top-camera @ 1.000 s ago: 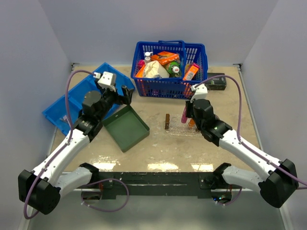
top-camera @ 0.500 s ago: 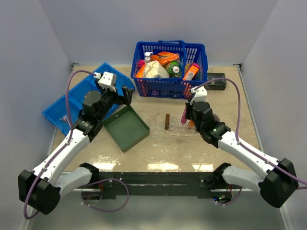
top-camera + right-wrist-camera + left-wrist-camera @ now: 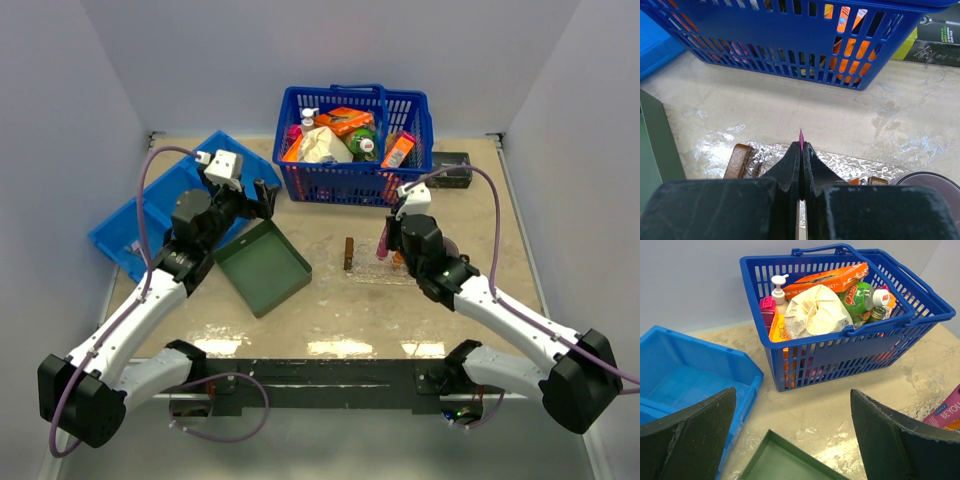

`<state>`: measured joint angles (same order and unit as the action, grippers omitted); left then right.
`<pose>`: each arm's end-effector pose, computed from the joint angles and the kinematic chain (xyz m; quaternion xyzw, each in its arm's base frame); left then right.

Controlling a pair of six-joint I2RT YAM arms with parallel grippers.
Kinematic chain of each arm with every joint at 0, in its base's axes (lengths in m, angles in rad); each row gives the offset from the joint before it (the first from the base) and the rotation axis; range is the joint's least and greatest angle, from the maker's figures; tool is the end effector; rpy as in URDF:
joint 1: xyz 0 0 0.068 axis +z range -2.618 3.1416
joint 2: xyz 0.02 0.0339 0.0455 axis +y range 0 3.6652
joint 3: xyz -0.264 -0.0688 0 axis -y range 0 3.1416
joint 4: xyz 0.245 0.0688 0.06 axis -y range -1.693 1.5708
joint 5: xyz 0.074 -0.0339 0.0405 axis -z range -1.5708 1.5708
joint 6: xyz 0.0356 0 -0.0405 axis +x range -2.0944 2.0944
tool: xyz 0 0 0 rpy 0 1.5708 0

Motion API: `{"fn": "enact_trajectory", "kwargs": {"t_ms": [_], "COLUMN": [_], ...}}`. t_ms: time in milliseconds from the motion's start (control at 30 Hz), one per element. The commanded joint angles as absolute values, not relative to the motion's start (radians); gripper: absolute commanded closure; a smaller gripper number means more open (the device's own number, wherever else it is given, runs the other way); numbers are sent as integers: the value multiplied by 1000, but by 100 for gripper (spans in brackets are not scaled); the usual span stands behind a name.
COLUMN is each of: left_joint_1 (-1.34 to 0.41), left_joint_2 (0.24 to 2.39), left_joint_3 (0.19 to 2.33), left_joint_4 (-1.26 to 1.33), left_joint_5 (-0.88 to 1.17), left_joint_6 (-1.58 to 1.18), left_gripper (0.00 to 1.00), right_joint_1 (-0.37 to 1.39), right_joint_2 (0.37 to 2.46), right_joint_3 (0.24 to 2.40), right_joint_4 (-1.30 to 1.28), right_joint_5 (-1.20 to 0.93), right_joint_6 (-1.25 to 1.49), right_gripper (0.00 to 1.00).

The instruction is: Prepare toiletry sets of a toothbrush and toothpaste on the tray

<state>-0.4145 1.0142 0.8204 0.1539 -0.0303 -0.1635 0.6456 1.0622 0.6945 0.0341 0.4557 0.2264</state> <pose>0.2219 -0.0965 0.3450 0.0798 0.7166 -0.1870 0.6672 0.2025 0.1329 0.2773 -0.0370 0.8035 0.0718 0.5898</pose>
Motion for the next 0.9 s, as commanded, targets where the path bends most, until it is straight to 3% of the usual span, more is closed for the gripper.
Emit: {"fn": "enact_trajectory", "kwargs": {"t_ms": [0, 867], "left_joint_1": [-408, -410], "left_joint_2": [1009, 1014], "left_joint_3": [824, 827], "left_joint_4": [183, 179], "left_joint_5": [-31, -29], "left_joint_6": [-144, -141], "left_gripper": [0, 0], "right_joint_1": [652, 657], "right_joint_2": [1068, 1115], "right_joint_3": [677, 664], "right_joint_4": [124, 138], "right_joint_5": [495, 509], "right_joint_6": [222, 224], "right_gripper": [100, 100]}}
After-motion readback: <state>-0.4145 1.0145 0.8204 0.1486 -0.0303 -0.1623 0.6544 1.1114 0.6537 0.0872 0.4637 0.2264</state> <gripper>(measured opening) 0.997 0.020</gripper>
